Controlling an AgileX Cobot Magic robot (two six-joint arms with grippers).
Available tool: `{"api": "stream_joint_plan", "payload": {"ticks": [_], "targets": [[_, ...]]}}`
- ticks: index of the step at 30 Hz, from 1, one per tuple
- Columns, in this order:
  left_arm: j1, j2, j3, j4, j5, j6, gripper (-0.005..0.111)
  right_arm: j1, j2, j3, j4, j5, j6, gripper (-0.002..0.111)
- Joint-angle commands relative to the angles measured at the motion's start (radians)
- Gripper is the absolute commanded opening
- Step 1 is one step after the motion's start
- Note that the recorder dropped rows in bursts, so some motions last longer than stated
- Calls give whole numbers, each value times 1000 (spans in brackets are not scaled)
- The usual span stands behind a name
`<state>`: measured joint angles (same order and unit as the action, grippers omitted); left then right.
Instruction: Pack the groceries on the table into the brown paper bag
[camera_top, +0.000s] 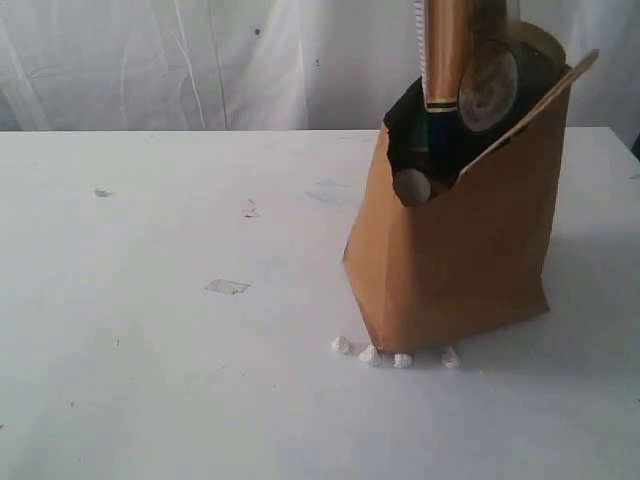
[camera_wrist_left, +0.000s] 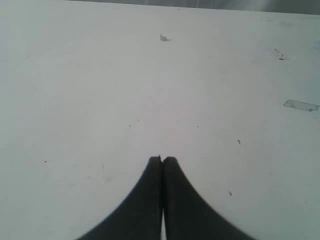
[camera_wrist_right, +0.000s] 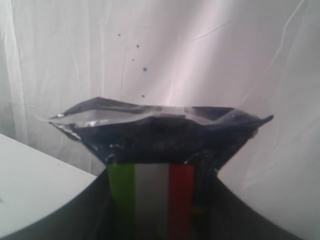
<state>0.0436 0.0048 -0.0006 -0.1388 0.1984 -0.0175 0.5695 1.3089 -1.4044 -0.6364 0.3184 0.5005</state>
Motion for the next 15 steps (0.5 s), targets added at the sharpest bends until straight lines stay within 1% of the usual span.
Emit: {"api": "stream_joint_plan", "payload": {"ticks": [1,3,12,15], "targets": [[3,-5,1,-2,-3,-5,0,-2,-34,90,-3,-219,-1,0],[3,-5,1,-2,-3,-5,0,-2,-48,127,-3,-252,-1,0],[3,-5,1,-2,-3,-5,0,-4,-103,205,-37,-231,-37,0],[3,-5,1,-2,-3,-5,0,-30,-105,247,-37,-249,-37,0]]}}
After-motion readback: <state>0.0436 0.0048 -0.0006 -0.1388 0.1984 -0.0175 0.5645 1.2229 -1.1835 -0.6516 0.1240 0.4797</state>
